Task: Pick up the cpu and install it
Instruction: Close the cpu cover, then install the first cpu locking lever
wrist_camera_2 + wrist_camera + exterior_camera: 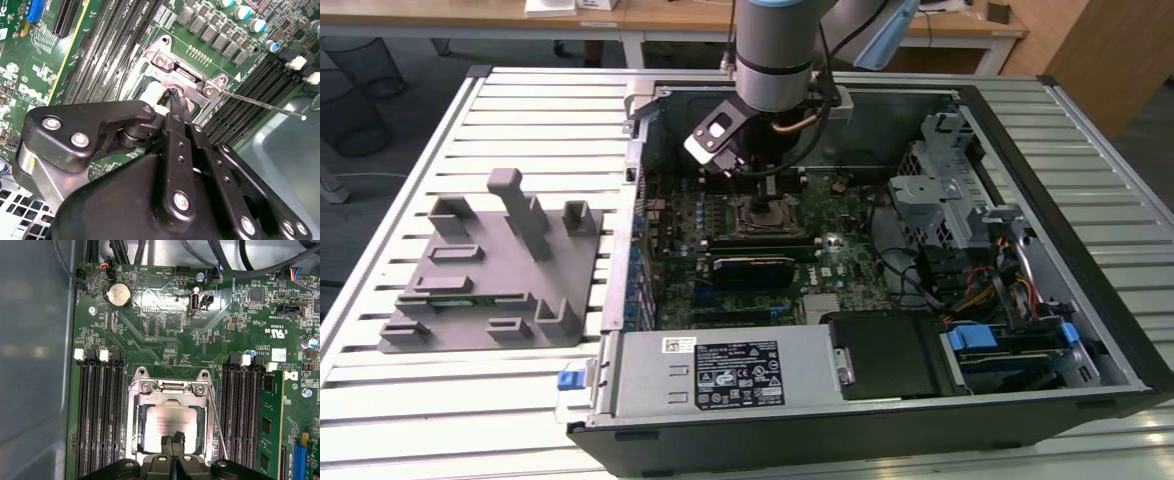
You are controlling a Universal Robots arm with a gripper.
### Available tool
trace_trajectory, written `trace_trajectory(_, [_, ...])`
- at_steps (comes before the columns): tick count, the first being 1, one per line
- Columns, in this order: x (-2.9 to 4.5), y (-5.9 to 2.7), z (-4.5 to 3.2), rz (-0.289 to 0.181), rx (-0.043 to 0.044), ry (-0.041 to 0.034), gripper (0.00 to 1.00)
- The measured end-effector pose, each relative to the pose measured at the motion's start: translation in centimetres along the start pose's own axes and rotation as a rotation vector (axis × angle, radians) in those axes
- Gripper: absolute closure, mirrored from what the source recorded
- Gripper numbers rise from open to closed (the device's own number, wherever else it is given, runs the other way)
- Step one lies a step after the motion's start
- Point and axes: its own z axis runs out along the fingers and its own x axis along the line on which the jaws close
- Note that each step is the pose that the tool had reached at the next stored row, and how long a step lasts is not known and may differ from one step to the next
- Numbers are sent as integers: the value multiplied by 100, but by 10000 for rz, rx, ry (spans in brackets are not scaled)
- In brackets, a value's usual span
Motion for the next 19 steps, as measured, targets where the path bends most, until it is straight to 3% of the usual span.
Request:
trace_trajectory(10, [-1,25,-10,0,0,-1,89])
trace_trajectory(19, [-1,26,-101,0,-1,0,89])
